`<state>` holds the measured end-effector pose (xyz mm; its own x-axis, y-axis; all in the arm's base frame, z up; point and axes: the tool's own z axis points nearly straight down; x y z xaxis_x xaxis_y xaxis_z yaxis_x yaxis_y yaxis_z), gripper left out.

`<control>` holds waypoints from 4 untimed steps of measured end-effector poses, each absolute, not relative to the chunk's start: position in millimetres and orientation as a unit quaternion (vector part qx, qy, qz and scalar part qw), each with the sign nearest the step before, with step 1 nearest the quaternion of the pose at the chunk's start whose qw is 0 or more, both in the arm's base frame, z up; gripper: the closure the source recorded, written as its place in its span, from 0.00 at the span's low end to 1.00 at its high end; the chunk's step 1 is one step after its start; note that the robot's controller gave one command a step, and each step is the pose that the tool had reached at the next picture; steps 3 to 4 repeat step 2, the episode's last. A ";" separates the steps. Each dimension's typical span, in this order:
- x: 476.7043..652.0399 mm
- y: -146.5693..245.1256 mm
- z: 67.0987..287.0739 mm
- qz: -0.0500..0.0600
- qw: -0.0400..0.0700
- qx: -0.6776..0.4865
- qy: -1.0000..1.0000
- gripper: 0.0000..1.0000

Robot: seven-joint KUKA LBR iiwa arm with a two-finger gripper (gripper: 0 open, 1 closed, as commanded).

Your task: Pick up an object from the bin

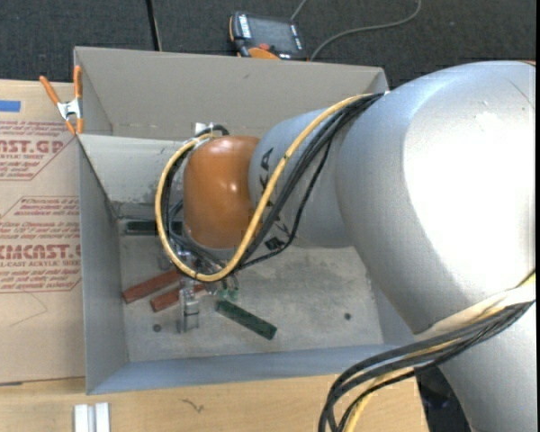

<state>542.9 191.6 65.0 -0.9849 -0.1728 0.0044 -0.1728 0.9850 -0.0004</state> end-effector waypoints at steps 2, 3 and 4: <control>550.8 183.3 232.8 -0.001 -0.005 0.107 -0.994 1.00; 550.8 183.3 232.8 -0.001 -0.005 0.107 -0.994 1.00; 550.8 183.3 232.8 -0.001 -0.005 0.107 -0.994 1.00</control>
Offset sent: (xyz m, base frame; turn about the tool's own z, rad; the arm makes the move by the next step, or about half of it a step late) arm 0.0000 0.0000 0.0000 0.0000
